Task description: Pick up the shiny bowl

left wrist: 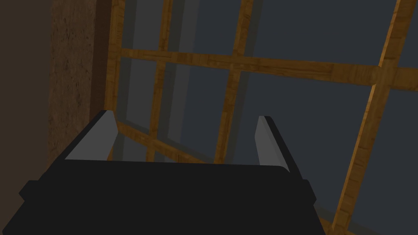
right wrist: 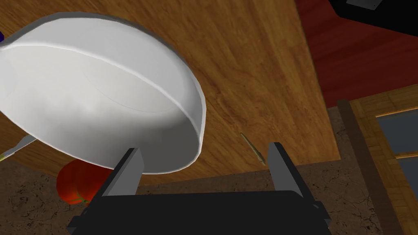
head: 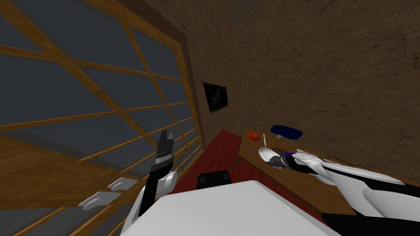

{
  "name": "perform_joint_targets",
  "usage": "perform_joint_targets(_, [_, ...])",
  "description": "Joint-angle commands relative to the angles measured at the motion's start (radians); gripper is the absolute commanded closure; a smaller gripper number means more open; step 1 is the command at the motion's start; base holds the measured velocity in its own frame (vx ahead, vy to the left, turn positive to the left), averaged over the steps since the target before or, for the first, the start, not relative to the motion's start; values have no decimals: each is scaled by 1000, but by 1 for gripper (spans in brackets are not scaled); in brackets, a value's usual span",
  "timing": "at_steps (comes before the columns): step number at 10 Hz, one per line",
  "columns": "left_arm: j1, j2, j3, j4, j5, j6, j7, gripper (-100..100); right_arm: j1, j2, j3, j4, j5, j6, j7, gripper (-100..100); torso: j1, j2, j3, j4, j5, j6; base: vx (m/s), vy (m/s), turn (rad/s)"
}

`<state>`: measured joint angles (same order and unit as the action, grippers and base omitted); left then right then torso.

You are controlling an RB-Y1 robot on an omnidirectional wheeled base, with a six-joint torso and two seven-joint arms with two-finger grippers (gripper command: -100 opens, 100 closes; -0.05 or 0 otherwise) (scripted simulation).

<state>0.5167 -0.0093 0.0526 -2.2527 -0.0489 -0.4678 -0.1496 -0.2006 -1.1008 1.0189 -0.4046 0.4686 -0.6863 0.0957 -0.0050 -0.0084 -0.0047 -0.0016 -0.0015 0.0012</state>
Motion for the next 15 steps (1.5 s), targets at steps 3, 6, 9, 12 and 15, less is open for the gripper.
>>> perform_joint_targets(3, [0, 0, 0, 0, 0, 0, 0, 0, 47, -10, -26, -39, -13, 33, -13, -100, 4, 7, 4, 1, 1, 1, 11, -20, 115])
perform_joint_targets(6, [0, 0, 0, 0, 0, 0, 0, 0, 95, -20, -51, -81, -26, 66, -27, -100, 2, 13, 8, 3, 0, 1, -64, -43, 155])
perform_joint_targets(9, [0, 0, 0, 0, 0, 0, 0, 0, 143, -30, -77, -122, -39, 100, -41, -100, 4, 11, 6, 2, 1, 0, -26, -13, 133])
perform_joint_targets(12, [-1, 0, 0, 0, 0, 0, 0, 0, 239, -51, -129, -205, -66, 167, -68, -100, 2, 14, 8, 3, 1, 0, -76, -39, 272])
perform_joint_targets(15, [0, 0, 0, 0, 0, 0, 0, 0, 288, -61, -155, -241, -79, 201, -81, -100, 3, 13, 7, 3, 1, 1, -51, -23, 112])
